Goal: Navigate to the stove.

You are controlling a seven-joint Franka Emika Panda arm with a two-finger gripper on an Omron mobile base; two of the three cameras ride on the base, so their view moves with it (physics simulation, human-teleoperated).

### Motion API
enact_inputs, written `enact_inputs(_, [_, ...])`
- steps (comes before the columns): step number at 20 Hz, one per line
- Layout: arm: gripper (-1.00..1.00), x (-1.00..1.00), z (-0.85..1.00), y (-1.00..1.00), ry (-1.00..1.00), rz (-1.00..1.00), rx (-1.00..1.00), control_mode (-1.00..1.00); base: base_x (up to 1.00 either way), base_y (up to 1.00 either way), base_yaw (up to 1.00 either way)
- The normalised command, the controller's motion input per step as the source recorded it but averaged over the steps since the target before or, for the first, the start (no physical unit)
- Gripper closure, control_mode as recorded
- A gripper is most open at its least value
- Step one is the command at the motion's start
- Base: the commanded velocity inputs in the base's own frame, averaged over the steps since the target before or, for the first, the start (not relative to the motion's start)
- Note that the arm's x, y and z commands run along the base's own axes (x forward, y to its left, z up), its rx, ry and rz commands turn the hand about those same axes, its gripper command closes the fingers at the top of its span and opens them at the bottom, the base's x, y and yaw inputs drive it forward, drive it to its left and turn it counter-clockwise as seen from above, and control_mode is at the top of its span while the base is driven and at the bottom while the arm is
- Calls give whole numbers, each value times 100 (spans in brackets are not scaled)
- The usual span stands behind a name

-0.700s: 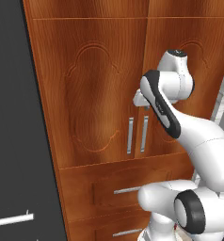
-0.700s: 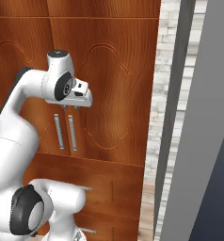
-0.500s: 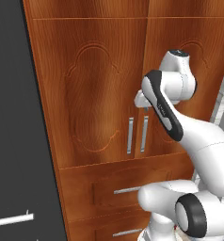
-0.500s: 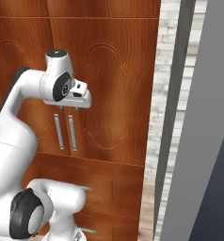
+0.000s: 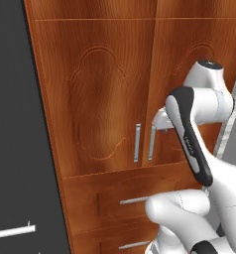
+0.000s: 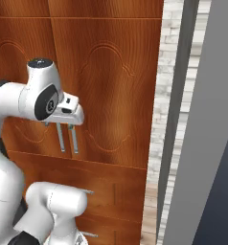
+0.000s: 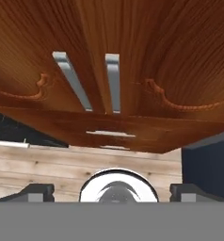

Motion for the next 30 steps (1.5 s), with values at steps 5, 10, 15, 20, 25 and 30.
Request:
enact_inputs(5, [-100, -95, 10, -2, 0, -2, 0, -100, 0, 0, 0])
enact_inputs(10, [-100, -69, 9, 0, 0, -18, 0, -100, 0, 0, 0])
enact_inputs(15, [-100, -45, 5, -4, 0, -15, 0, -100, 0, 0, 0])
enact_inputs(20, [-100, -36, 3, -7, 0, -3, 0, -100, 0, 0, 0])
enact_inputs(25, [-100, -1, 1, -1, 0, 0, 0, 100, -12, 0, 0])
enact_inputs(30, [-100, 0, 0, 0, 0, 0, 0, 100, -78, 33, 41])
